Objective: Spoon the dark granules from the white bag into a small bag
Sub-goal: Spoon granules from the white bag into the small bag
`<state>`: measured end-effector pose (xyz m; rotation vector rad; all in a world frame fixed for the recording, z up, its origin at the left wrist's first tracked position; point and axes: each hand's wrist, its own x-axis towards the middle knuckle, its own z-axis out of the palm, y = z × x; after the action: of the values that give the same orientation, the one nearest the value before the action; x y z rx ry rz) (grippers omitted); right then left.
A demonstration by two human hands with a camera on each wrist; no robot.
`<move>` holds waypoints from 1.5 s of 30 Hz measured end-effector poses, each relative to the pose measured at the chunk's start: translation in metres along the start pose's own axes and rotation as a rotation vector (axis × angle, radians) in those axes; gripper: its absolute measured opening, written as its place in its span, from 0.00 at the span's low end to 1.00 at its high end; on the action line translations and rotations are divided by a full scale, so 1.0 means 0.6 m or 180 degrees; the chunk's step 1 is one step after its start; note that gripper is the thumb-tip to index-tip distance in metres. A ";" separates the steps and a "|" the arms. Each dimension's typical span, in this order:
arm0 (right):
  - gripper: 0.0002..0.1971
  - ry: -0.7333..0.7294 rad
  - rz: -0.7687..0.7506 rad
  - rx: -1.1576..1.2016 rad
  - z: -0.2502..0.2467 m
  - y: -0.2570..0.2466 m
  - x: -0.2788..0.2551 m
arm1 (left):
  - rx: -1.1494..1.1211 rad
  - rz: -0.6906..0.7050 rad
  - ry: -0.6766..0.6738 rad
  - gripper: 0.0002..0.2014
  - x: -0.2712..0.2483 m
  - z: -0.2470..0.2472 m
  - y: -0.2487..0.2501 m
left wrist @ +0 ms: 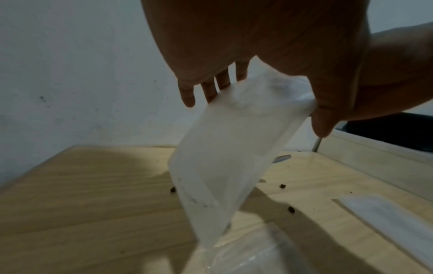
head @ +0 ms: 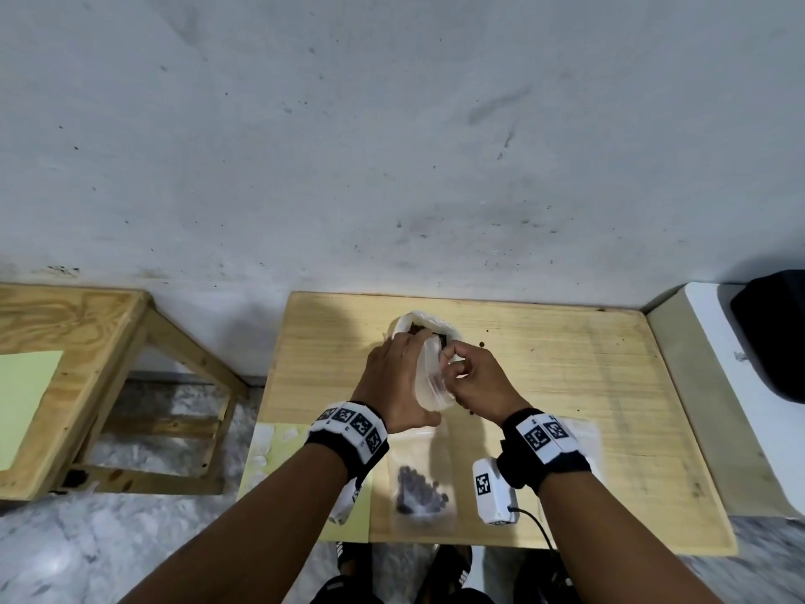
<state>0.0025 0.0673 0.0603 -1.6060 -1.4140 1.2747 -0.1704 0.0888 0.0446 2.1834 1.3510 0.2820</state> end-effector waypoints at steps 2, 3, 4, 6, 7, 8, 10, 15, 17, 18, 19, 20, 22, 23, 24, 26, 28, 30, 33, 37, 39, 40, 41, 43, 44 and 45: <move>0.12 0.0054 -0.0170 -0.0400 0.005 0.015 0.005 | 0.0161 0.0170 0.0025 0.58 -0.001 0.000 -0.002; 0.13 0.0051 -0.0217 -0.0556 0.007 0.021 0.006 | 0.0182 0.0215 0.0061 0.57 -0.001 0.000 -0.003; 0.13 0.0028 -0.0233 -0.0631 0.011 0.024 0.005 | 0.0175 0.0239 0.0094 0.56 -0.001 0.002 -0.008; 0.11 -0.0082 -0.0140 -0.0484 0.017 0.024 0.003 | 0.0182 0.0315 0.0090 0.56 -0.003 0.004 -0.017; 0.09 -0.0155 -0.0040 -0.0284 0.020 0.021 0.002 | 0.0190 0.0367 0.0040 0.57 -0.006 0.005 -0.021; 0.10 -0.0222 0.0100 -0.0086 0.022 0.019 0.001 | 0.0169 0.0398 -0.0008 0.58 -0.009 0.007 -0.027; 0.16 -0.0322 0.0301 0.0169 0.025 0.018 0.001 | 0.0063 0.0371 -0.0154 0.61 -0.017 0.009 -0.035; 0.22 -0.0316 0.0178 0.0123 0.033 0.027 0.009 | -0.0154 0.0213 -0.0334 0.66 -0.030 0.006 -0.041; 0.23 -0.0244 0.0005 -0.0025 0.034 0.030 0.012 | -0.0084 0.0162 -0.0291 0.63 -0.030 0.006 -0.044; 0.24 -0.0210 -0.0029 -0.0073 0.035 0.031 0.014 | -0.0041 0.0141 -0.0255 0.62 -0.029 0.006 -0.046; 0.25 -0.0190 -0.0051 -0.0096 0.035 0.032 0.015 | -0.0004 0.0123 -0.0216 0.61 -0.028 0.006 -0.047; 0.25 -0.0172 -0.0066 -0.0125 0.035 0.032 0.017 | 0.0009 0.0118 -0.0179 0.60 -0.027 0.007 -0.047; 0.24 -0.0146 -0.0108 -0.0262 0.036 0.035 0.020 | -0.0102 0.0137 -0.0127 0.59 -0.026 0.008 -0.047; 0.22 -0.0116 -0.0130 -0.0355 0.037 0.036 0.022 | -0.0202 0.0156 -0.0108 0.59 -0.024 0.009 -0.047; 0.19 -0.0075 -0.0129 -0.0448 0.038 0.037 0.023 | -0.0299 0.0178 -0.0074 0.58 -0.024 0.009 -0.046; 0.16 0.0002 -0.0056 -0.0511 0.038 0.035 0.026 | -0.0518 0.0182 0.0014 0.54 -0.022 0.011 -0.048; 0.17 0.0035 0.0076 -0.0389 0.035 0.030 0.027 | -0.0792 0.0089 0.0083 0.48 -0.022 0.012 -0.053; 0.12 -0.0008 0.0352 -0.0018 0.033 0.023 0.026 | -0.0958 -0.0036 0.0089 0.46 -0.022 0.013 -0.062; 0.09 -0.0103 0.0708 0.0358 0.035 0.026 0.024 | -0.1104 -0.0181 -0.0056 0.45 -0.022 0.013 -0.079; 0.08 -0.0007 0.0892 0.0653 0.051 0.028 0.021 | -0.1183 -0.0387 -0.0174 0.46 -0.020 0.009 -0.093; 0.08 0.0401 0.0905 0.0814 0.055 0.032 0.021 | -0.1245 -0.0601 -0.0121 0.45 -0.017 0.005 -0.101; 0.08 0.0737 0.0850 0.0768 0.055 0.039 0.024 | -0.1317 -0.0726 -0.0093 0.43 -0.015 0.002 -0.107; 0.09 0.1129 0.0789 0.0616 0.053 0.049 0.026 | -0.1405 -0.0853 -0.0073 0.42 -0.012 0.000 -0.112; 0.09 0.1826 0.0869 0.0285 0.047 0.062 0.027 | -0.1581 -0.1072 -0.0078 0.39 -0.003 -0.001 -0.124; 0.11 0.2035 0.0954 0.0129 0.042 0.066 0.027 | -0.1674 -0.1167 -0.0088 0.38 0.002 -0.002 -0.128; 0.15 0.2116 0.1045 -0.0045 0.035 0.071 0.028 | -0.1742 -0.1253 -0.0116 0.38 0.009 -0.002 -0.131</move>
<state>-0.0031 0.0719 0.0106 -2.0719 -0.7696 0.7651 -0.2279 0.1208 0.0017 1.4402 1.4420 0.4008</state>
